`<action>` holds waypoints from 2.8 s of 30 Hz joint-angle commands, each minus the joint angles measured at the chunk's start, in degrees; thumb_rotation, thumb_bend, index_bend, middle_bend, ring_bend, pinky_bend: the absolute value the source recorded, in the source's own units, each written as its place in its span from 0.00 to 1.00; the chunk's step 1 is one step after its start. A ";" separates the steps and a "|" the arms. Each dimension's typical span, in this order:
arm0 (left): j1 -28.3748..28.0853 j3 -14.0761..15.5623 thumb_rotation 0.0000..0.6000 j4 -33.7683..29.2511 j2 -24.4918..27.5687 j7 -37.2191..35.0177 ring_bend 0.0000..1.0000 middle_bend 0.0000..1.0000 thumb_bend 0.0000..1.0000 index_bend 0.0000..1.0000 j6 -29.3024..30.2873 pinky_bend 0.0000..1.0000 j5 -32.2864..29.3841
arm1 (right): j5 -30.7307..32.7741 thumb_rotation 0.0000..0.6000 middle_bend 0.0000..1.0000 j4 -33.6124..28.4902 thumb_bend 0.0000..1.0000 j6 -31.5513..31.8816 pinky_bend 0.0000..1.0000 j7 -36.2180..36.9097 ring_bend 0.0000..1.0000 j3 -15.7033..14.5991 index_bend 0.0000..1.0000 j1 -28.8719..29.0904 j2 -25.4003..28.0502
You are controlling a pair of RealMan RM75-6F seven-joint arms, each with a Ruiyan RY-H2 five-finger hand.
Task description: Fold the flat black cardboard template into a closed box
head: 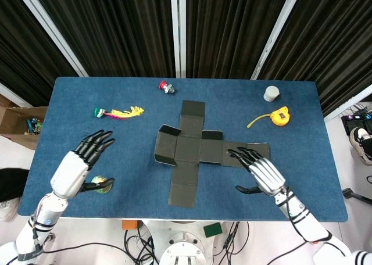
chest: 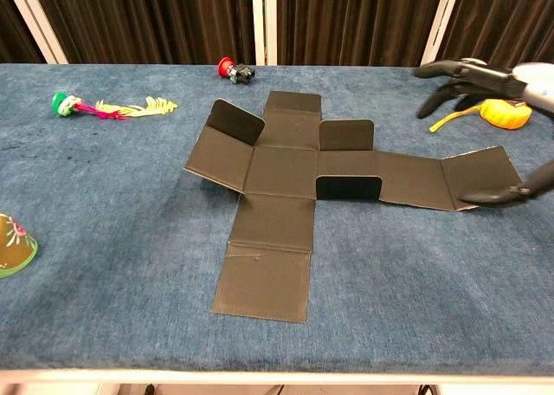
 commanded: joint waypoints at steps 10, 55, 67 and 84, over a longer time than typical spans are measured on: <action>0.41 1.04 1.00 3.42 -0.28 7.49 0.01 0.04 0.03 0.07 -2.15 0.16 -3.79 | 6.18 1.00 0.30 -2.30 0.19 -7.21 0.29 -9.38 0.15 2.54 0.10 4.76 -0.10; 5.97 4.02 1.00 2.46 0.99 10.29 0.02 0.04 0.02 0.07 1.18 0.16 -7.79 | -9.57 1.00 0.59 31.20 0.48 -7.94 0.48 -11.62 0.38 -5.44 0.70 28.59 -13.31; 6.13 3.97 1.00 3.03 0.87 9.79 0.01 0.04 0.02 0.07 1.27 0.16 -8.03 | -2.23 1.00 0.19 27.28 0.17 -8.80 0.30 -17.40 0.24 -3.64 0.09 25.31 -13.07; 6.51 4.36 1.00 6.40 -0.43 6.67 0.01 0.04 0.02 0.07 2.75 0.16 -7.04 | 56.62 1.00 0.09 0.74 0.09 -29.23 1.00 -37.47 0.68 6.61 0.00 27.89 1.52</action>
